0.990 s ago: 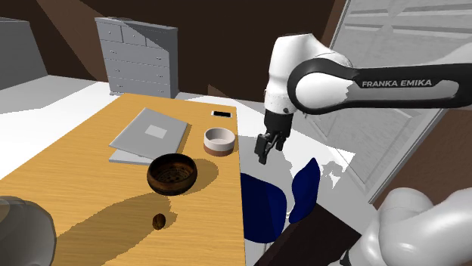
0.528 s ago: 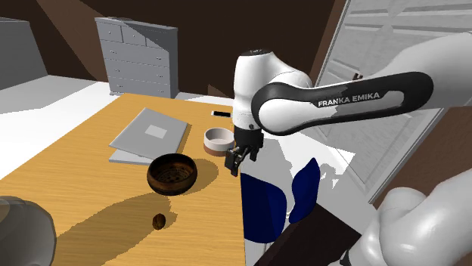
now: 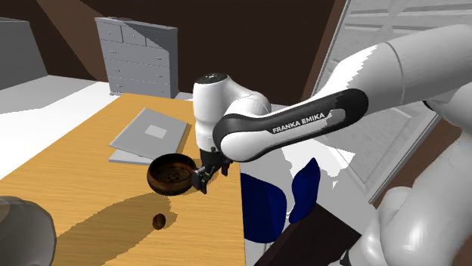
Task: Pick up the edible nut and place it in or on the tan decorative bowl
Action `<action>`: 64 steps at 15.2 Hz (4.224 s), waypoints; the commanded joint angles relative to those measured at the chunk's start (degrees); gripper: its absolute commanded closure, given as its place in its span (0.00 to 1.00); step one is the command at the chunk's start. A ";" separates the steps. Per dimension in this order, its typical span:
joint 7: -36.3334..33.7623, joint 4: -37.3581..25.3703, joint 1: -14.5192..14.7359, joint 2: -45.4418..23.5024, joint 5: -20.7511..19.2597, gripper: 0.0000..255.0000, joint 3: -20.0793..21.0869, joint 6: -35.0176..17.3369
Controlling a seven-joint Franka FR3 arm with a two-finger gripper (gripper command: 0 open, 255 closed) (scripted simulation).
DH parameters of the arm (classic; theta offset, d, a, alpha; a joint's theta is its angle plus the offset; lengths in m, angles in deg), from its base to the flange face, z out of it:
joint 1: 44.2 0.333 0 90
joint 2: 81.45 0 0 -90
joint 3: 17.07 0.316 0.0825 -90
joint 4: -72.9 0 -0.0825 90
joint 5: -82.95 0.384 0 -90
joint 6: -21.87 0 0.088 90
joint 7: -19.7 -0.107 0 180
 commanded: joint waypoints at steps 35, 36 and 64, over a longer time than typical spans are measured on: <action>-16.45 -29.37 12.48 -39.54 -19.00 1.00 -1.00 -5.40; -16.45 -29.37 12.48 -39.54 -19.00 1.00 -1.00 -5.40; -12.40 -34.06 11.29 -30.83 -14.59 1.00 1.50 7.23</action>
